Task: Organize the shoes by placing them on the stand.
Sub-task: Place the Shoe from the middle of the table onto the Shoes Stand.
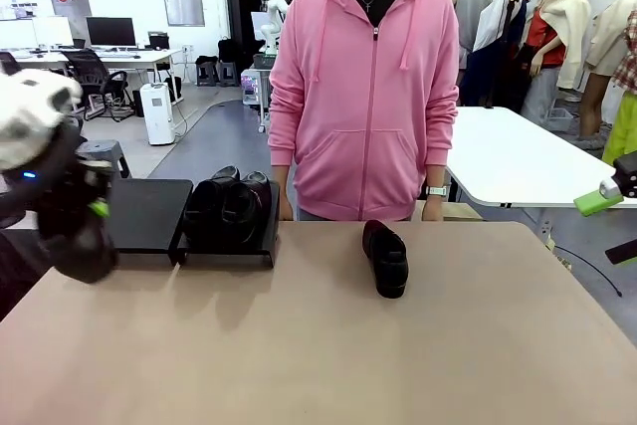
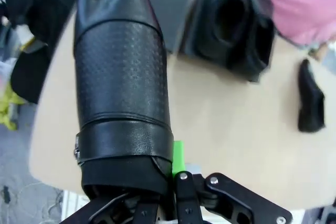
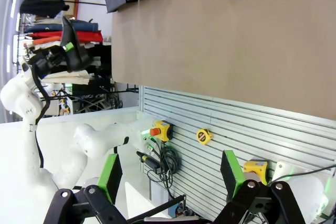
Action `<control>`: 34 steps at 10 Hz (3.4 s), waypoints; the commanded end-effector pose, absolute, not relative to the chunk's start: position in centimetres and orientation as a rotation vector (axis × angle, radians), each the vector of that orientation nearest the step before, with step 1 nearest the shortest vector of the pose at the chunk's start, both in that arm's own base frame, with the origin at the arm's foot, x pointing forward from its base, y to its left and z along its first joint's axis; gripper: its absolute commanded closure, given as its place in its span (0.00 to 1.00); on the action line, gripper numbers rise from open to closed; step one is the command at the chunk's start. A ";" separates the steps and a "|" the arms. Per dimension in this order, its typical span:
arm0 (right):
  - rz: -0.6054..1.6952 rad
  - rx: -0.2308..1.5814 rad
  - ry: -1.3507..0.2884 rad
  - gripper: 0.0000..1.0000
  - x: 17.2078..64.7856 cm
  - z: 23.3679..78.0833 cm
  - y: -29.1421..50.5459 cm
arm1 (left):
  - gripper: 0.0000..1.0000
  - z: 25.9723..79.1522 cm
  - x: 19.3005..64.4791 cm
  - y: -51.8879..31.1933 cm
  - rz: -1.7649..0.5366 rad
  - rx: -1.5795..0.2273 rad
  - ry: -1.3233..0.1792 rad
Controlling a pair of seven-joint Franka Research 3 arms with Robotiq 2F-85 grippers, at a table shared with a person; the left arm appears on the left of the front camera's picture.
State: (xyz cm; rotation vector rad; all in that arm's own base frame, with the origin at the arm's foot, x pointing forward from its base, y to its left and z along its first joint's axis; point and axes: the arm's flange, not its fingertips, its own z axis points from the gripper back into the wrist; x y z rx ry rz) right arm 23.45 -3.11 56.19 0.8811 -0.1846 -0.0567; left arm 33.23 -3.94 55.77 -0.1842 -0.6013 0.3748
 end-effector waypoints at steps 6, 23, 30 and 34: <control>-0.053 0.900 -0.188 0.00 23.5 56.7 -3.1 | 1.00 52.8 46.9 2.8 0.066 0.117 -0.728; -0.053 0.900 -0.188 0.00 23.5 56.7 -3.1 | 1.00 45.1 64.0 -0.6 0.011 0.248 -0.591; -0.053 0.900 -0.188 0.00 23.5 56.7 -3.1 | 0.00 44.4 64.4 -1.8 0.017 0.269 -0.586; -0.053 0.900 -0.188 0.00 23.5 56.7 -3.1 | 0.00 49.6 55.2 -1.7 0.004 0.216 -0.524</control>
